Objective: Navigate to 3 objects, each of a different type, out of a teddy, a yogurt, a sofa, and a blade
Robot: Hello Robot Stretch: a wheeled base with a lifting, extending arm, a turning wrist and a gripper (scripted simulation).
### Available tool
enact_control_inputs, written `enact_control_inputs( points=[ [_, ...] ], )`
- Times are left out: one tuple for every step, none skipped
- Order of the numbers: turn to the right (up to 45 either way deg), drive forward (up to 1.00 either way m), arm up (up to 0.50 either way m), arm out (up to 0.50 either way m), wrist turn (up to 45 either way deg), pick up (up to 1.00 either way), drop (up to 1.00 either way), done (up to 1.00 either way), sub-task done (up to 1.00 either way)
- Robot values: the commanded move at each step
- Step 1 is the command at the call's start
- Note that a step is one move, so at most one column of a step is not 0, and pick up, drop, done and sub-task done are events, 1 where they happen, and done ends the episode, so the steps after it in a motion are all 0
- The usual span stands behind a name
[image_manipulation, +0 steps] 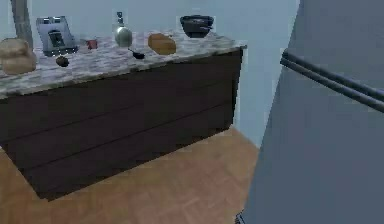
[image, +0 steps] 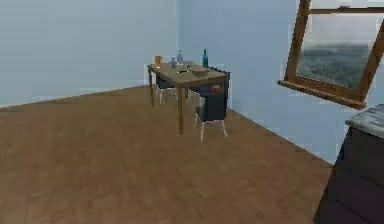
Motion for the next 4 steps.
enact_control_inputs(
  points=[
    [45.0,0.00,0.00,0.00,0.0,0.00,0.00,0.00,0.00],
    [9.0,0.00,0.00,0.00,0.0,0.00,0.00,0.00,0.00],
    [0.0,0.75,0.00,0.00,0.0,0.00,0.00,0.00,0.00],
    [18.0,0.00,0.00,0.00,0.0,0.00,0.00,0.00,0.00]
  ],
)
